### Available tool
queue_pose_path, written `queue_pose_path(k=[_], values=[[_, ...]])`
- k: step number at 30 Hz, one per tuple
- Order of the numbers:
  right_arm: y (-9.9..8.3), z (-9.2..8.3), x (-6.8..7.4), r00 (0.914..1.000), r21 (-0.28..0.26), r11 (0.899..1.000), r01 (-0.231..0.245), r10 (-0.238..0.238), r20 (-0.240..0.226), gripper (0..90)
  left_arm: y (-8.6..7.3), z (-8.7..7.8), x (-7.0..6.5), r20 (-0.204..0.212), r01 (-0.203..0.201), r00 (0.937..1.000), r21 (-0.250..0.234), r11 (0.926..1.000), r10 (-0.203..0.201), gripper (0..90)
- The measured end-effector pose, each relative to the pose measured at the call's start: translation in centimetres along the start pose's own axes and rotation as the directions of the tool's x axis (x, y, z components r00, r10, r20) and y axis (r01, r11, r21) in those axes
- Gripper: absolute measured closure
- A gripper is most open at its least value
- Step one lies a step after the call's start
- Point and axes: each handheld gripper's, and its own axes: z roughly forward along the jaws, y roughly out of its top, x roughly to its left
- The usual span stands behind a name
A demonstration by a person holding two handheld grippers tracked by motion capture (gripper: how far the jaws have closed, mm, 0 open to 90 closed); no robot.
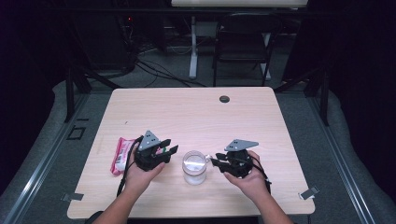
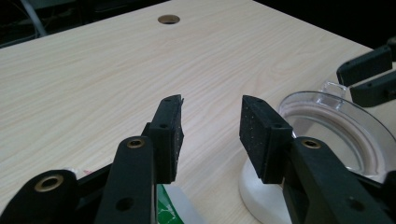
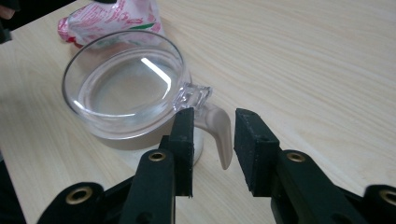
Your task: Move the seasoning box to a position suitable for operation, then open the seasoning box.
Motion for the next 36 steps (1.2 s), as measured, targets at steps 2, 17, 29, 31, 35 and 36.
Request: queue_pose_path(k=[2,17,29,31,35,36], values=[[0.1,-0.1,0.1,0.9999,-0.008,1.000,-0.007,0.008,0.012,66.5,-0.1,-0.1,-0.1,0.006,-0.005,1.0000,0.001,1.0000,0.005,60.4],[1.8,-0.2,0.0,1.0000,-0.075,0.997,-0.006,0.005,-0.004,54.6,-0.5,-0.9,0.0,0.035,0.053,0.9980,0.003,0.9986,-0.053,54.9],[2.7,-0.6,-0.1,0.9996,-0.069,0.997,-0.028,0.028,0.002,53.7,-0.8,-1.7,0.0,0.066,0.089,0.9938,0.014,0.9959,-0.090,51.4],[2.7,-0.7,0.0,0.9990,-0.064,0.997,-0.044,0.044,0.001,58.5,-0.8,-1.8,-0.1,0.068,0.085,0.9939,0.014,0.9963,-0.086,51.7],[2.9,-0.8,0.0,0.9974,-0.050,0.996,-0.070,0.069,-0.022,63.9,-1.0,-2.0,-0.4,0.070,0.074,0.9947,0.018,0.9971,-0.075,52.9],[2.9,-0.7,0.0,0.9970,-0.050,0.996,-0.075,0.074,-0.021,64.4,-1.0,-2.0,-0.4,0.077,0.073,0.9942,0.024,0.9970,-0.075,53.6]])
